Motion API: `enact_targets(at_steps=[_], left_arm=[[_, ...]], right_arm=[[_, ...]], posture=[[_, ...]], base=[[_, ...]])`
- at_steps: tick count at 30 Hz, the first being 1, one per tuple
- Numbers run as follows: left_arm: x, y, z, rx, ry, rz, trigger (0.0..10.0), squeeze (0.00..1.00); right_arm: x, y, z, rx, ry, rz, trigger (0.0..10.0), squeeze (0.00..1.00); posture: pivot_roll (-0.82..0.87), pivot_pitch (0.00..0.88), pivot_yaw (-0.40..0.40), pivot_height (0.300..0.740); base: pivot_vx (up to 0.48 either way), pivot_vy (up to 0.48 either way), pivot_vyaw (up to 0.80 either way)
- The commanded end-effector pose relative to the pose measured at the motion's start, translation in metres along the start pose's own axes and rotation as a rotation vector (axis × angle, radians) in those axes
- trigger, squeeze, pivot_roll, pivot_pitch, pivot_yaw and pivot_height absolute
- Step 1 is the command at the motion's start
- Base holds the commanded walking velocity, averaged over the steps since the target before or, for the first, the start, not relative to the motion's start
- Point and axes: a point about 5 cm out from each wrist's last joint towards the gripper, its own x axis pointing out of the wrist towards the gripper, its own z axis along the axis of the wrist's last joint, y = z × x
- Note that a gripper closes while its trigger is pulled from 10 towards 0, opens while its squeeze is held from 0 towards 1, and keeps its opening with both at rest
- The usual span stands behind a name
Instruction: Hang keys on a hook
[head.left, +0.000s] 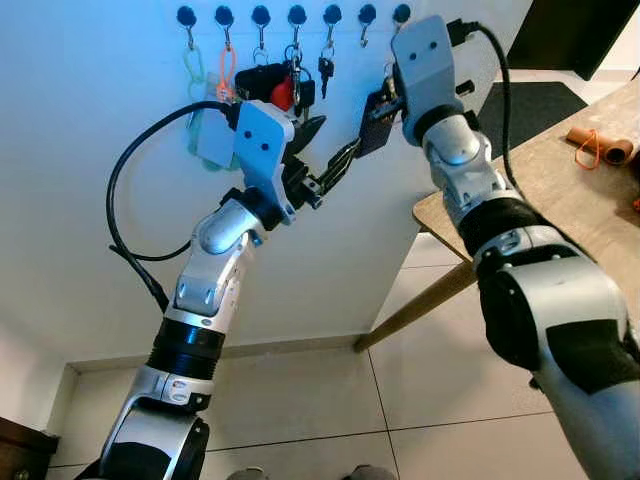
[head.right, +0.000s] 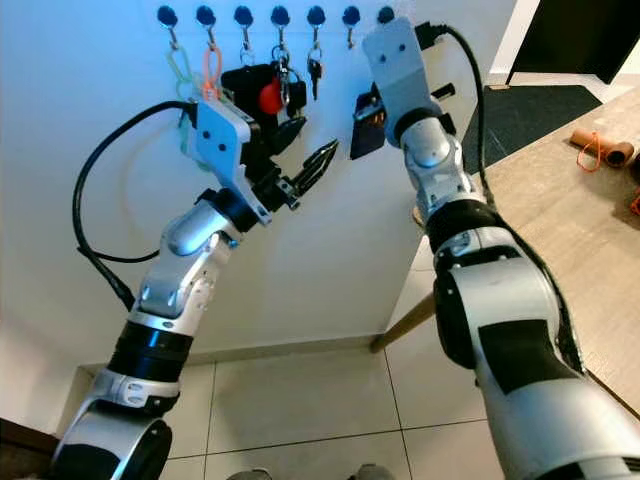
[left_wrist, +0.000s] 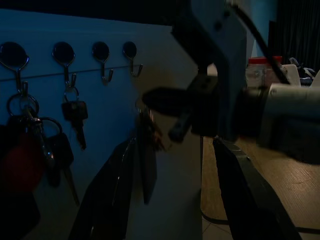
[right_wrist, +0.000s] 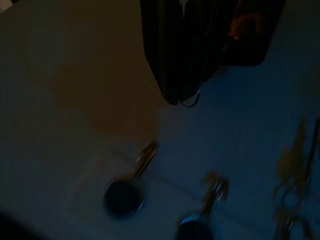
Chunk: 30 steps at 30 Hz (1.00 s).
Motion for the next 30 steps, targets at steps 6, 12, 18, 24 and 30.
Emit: enact_targets(at_steps=[6, 12, 18, 24, 30], left_arm=[[0.001, -0.002, 0.005, 0.015, -0.013, -0.011, 10.0, 0.00], [0.004, -0.001, 0.010, 0.002, -0.056, 0.012, 10.0, 0.00], [0.008, -0.001, 0.016, -0.006, -0.095, 0.022, 10.0, 0.00], [0.010, -0.002, 0.016, -0.004, -0.098, 0.027, 10.0, 0.00], [0.010, -0.003, 0.017, -0.006, -0.099, 0.030, 10.0, 0.00]], right_arm=[[0.001, -0.002, 0.011, 0.020, -0.083, -0.008, 10.0, 0.00], [0.002, -0.011, 0.032, 0.010, -0.214, -0.058, 10.0, 0.00], [0.005, -0.016, 0.042, 0.000, -0.230, -0.060, 10.0, 0.00], [0.007, -0.015, 0.042, -0.008, -0.204, -0.047, 10.0, 0.00], [0.008, -0.015, 0.041, -0.017, -0.178, -0.052, 10.0, 0.00]], posture=[[0.05, 0.093, -0.051, 0.740], [0.05, 0.094, -0.050, 0.740], [0.05, 0.091, -0.058, 0.740], [0.05, 0.092, -0.065, 0.740], [0.06, 0.097, -0.070, 0.740]], base=[[0.000, 0.000, 0.00], [0.000, 0.000, 0.00], [0.000, 0.000, 0.00], [0.000, 0.000, 0.00], [0.000, 0.000, 0.00]])
